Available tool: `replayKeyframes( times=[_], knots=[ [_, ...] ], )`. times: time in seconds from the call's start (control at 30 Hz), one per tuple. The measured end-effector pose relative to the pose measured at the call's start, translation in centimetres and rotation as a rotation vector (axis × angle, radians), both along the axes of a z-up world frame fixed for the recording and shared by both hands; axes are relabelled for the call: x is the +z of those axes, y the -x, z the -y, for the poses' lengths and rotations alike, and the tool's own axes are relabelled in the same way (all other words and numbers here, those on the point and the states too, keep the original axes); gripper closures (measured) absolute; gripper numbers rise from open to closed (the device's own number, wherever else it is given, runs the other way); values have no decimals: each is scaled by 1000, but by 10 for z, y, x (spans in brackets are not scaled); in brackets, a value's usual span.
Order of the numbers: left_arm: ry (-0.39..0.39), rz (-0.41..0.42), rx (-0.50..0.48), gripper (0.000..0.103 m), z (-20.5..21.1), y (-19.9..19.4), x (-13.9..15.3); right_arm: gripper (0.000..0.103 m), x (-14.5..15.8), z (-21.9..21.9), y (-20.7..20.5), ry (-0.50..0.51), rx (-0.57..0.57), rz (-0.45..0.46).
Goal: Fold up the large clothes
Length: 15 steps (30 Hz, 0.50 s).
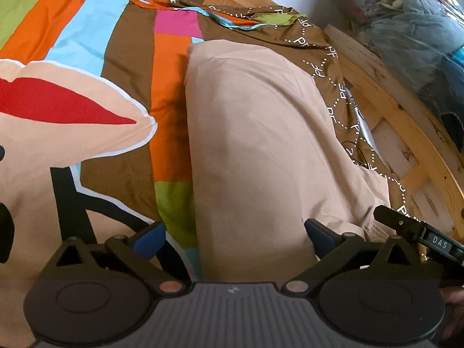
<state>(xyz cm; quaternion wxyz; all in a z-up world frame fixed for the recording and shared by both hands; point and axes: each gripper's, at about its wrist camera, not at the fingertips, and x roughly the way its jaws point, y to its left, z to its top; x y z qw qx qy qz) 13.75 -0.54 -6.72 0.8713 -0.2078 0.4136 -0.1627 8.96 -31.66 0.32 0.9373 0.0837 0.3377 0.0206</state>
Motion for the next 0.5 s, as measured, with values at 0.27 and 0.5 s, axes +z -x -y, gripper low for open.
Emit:
replayKeyframes(
  times=[0.27, 0.5],
  knots=[
    [0, 5, 5, 1, 0, 1, 0, 1, -15, -28, -2, 201, 71, -26],
    [1, 5, 6, 1, -1, 2, 0, 1, -22, -34, 0, 283, 96, -24]
  ],
)
